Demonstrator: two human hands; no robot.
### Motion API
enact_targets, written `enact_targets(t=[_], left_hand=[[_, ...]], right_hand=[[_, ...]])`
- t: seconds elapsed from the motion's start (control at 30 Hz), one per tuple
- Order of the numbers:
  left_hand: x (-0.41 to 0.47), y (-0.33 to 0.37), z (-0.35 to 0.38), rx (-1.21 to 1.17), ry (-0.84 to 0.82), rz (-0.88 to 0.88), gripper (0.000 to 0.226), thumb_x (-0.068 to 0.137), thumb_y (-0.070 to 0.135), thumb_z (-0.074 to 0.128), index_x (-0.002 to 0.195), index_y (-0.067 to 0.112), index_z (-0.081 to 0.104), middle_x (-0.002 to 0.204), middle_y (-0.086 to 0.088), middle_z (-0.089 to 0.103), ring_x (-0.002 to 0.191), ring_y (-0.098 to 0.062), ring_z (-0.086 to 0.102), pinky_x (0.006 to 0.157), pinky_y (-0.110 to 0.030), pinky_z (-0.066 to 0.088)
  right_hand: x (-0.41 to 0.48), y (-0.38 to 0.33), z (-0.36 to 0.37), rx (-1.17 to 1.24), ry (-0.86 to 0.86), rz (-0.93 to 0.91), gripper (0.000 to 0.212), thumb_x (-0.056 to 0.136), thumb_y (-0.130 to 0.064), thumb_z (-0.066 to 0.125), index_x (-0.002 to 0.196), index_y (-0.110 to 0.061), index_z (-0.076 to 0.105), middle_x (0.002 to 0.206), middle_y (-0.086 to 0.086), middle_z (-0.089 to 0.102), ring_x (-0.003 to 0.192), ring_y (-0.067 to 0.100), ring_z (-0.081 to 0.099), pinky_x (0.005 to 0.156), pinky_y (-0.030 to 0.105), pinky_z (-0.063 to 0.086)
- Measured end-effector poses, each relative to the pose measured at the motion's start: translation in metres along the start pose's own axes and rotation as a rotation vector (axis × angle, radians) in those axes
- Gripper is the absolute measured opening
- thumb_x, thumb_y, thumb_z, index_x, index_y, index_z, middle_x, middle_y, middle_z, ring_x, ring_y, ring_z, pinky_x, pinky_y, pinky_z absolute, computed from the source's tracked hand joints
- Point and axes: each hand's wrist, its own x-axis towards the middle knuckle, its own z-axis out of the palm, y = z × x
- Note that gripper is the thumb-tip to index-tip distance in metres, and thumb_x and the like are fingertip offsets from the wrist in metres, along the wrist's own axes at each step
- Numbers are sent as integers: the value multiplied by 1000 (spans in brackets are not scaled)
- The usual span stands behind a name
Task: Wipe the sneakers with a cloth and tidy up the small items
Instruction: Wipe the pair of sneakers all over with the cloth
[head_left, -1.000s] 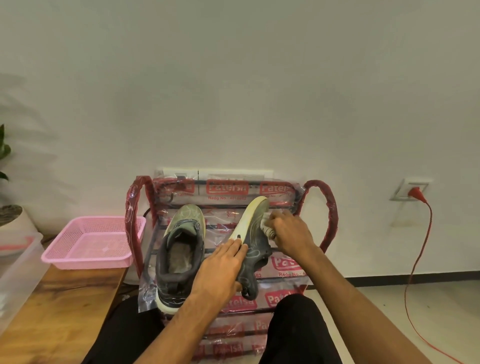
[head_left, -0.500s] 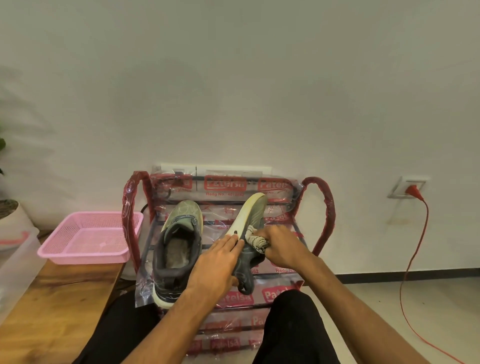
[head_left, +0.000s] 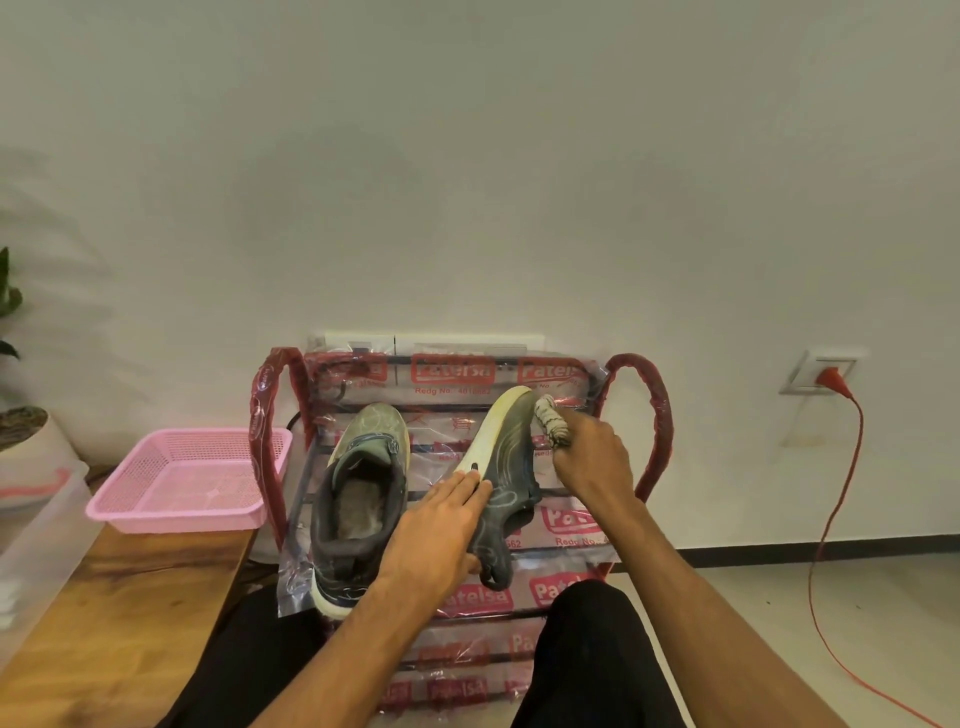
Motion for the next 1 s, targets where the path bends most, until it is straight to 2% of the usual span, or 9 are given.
enact_targets(t=[0.07,0.13,0.23,0.37,0.53,0.7,0.8,0.9,1.0], left_hand=[[0,-1,0,-2,9,6,94,86,35,70,155,23,8,163,3,7,149,-14,7,120,-31,9],[0,-1,0,5,14,14,94,86,37,70,155,22,8,163,3,8,149,-14,7,120,-32,10],[-1,-3,1,14,24,23,94,84,38,71,155,20,11,163,1,11,149,-15,10,120,-32,16],[0,-4,1,-1,51,31,91,80,38,75,152,20,22,161,2,19,149,-13,13,119,-29,21],[-1,0,-1,23,39,26,91,85,37,71,155,20,14,162,1,13,149,-15,11,119,-30,15],[0,-5,-3,-28,36,-11,89,79,35,76,151,23,25,158,5,24,145,-14,22,114,-33,30],[1,-3,-3,-12,35,7,87,79,36,76,149,24,27,157,6,25,145,-13,23,112,-32,32],[0,-3,-2,-10,17,5,92,83,37,72,154,23,16,162,5,14,148,-13,12,117,-32,23],[-2,-5,-3,-36,11,-6,92,85,38,71,155,25,13,163,6,11,149,-12,10,118,-32,20]], right_hand=[[2,-6,-2,79,6,-5,38,85,-2,61,118,-20,65,103,5,70,81,20,63,74,33,56],[1,-15,-2,118,-21,-65,46,83,1,59,122,-21,64,109,5,70,89,22,65,77,34,56],[-16,-34,7,167,-161,-165,56,81,4,58,130,-23,60,117,8,68,101,23,63,86,33,54],[-46,-38,12,266,-230,-288,52,72,7,59,117,-17,69,116,3,70,105,18,64,93,30,52],[-24,-23,14,87,-190,-217,45,77,-1,64,117,-21,69,114,3,71,100,21,65,86,39,54],[-33,-28,16,210,-260,-222,38,75,-1,60,104,-21,74,95,1,75,79,13,67,72,37,57],[-39,-21,12,179,-286,-285,46,74,2,61,111,-23,72,105,-1,73,89,14,67,77,36,56],[-27,-16,18,37,-218,-260,50,77,0,63,121,-23,66,118,1,69,103,21,64,87,38,53],[-14,-18,24,-24,-158,-205,49,81,-2,64,125,-24,62,120,5,67,104,25,63,88,40,53]])
